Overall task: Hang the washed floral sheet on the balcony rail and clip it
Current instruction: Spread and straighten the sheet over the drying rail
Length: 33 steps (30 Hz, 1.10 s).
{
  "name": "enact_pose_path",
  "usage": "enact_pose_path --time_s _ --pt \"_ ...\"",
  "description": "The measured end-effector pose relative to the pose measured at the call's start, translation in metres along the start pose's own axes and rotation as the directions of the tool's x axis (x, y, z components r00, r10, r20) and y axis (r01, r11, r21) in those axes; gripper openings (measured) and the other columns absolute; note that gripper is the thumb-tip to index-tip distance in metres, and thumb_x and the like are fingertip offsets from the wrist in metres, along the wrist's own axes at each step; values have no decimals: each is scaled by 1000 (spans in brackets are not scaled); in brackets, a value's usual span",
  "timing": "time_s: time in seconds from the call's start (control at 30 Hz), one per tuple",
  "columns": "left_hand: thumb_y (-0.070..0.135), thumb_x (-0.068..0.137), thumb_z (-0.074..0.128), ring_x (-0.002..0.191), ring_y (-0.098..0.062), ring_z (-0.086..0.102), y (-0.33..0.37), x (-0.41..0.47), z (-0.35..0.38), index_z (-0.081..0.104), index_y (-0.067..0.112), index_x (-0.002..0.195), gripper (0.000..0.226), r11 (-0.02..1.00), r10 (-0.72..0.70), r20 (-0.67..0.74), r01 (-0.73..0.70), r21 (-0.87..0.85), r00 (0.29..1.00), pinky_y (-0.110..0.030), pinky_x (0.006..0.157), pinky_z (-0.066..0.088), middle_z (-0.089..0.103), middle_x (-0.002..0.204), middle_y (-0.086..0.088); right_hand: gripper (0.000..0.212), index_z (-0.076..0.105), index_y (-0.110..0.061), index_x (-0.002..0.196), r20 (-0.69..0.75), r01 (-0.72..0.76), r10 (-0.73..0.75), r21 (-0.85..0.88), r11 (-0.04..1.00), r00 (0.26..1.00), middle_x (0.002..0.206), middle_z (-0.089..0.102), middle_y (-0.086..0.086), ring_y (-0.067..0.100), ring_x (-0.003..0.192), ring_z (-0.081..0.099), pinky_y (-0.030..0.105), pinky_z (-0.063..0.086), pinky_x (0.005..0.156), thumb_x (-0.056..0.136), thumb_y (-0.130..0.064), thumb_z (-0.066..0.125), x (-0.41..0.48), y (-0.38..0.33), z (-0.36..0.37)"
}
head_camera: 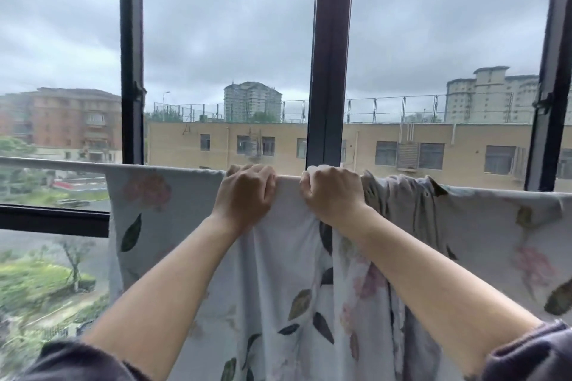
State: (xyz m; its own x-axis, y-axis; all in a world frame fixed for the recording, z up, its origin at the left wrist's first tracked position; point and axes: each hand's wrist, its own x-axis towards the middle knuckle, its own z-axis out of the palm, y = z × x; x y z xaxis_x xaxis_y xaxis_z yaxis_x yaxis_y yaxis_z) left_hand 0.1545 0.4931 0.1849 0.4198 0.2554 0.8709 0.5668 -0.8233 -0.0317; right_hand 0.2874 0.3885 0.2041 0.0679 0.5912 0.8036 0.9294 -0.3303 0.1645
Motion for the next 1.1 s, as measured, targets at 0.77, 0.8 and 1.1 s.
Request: enact_pose_path --time_s 0.77,0.8,1.1 --pt "38 91 23 73 -30 53 -137 -28 -18 53 10 71 45 987 -159 -121 156 -34 980 -39 78 35 58 73 -11 38 57 -15 53 -329 -199 178 -32 979 928 49 57 2 26 39 51 20 23 50 82 -30 37 8 -48 26" --pt "41 91 22 76 -31 53 -135 -28 -16 54 9 75 48 989 -151 -101 151 -13 983 -40 79 35 58 76 -12 37 56 -15 56 -320 -175 156 -30 984 935 52 57 2 27 42 53 21 25 50 84 -30 37 6 -44 27" --pt "44 94 24 73 -30 57 -130 -22 -9 63 9 85 53 999 -23 -110 19 -36 994 -37 73 30 64 80 -12 27 67 -11 76 -209 1 11 55 998 978 74 69 4 29 69 65 32 41 67 93 -26 52 11 -32 20"
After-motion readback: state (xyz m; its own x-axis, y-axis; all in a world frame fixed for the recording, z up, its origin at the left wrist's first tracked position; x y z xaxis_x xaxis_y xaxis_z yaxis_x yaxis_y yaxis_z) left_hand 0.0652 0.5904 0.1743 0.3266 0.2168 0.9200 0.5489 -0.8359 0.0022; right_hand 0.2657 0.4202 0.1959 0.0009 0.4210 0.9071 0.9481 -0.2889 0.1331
